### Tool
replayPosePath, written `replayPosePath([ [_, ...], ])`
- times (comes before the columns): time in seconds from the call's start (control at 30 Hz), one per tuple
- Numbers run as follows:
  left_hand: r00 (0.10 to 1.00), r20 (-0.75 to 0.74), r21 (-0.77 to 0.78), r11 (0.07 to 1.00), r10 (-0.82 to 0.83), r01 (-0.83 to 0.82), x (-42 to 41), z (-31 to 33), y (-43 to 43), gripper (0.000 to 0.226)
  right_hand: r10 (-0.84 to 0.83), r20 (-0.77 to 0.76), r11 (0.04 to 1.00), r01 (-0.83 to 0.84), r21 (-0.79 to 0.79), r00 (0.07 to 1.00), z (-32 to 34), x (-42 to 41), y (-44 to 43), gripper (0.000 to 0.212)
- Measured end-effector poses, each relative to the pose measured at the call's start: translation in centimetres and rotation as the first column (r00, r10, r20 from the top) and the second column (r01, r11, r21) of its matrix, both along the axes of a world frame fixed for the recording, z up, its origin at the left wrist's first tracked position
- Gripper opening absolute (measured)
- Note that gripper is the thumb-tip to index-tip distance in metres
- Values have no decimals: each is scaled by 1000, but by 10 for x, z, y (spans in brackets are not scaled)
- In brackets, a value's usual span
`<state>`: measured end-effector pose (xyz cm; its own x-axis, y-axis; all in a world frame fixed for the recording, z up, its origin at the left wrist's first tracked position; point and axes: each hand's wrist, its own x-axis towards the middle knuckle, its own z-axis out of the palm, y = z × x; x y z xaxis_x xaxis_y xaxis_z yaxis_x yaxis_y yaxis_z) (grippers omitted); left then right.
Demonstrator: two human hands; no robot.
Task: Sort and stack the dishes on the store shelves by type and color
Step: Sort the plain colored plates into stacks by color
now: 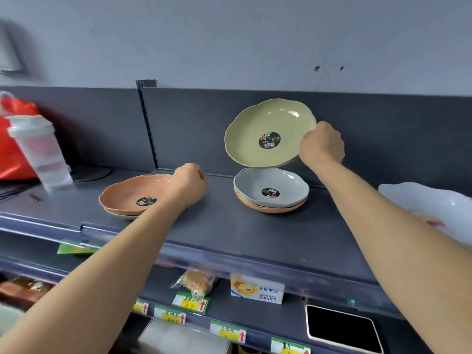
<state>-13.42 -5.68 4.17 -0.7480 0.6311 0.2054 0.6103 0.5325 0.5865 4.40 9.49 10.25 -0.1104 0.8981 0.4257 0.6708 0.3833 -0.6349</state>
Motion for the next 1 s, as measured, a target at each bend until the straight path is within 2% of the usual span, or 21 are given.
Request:
replayPosePath([
  [0.27, 976, -13, -77, 973, 217, -218, -67, -5, -65, 16, 167, 0, 975, -166, -147, 986, -16, -81, -23, 33],
  [0.43, 961, 5, -107, 956, 276, -274, -96, -13, -79, 19, 221, -15, 929, -215, -302, 975, -39, -117, -29, 34],
  [0.73, 977, -14, -160, 964, 211, -210, -115, -22, -73, 15, 209, 19, 861, -175, -477, 978, -79, -147, -23, 39],
  [1.0, 998, 3, -117, 991, 59, -58, -107, -20, -42, 21, 118, 160, 932, -54, -359, 980, -86, -152, -11, 34],
])
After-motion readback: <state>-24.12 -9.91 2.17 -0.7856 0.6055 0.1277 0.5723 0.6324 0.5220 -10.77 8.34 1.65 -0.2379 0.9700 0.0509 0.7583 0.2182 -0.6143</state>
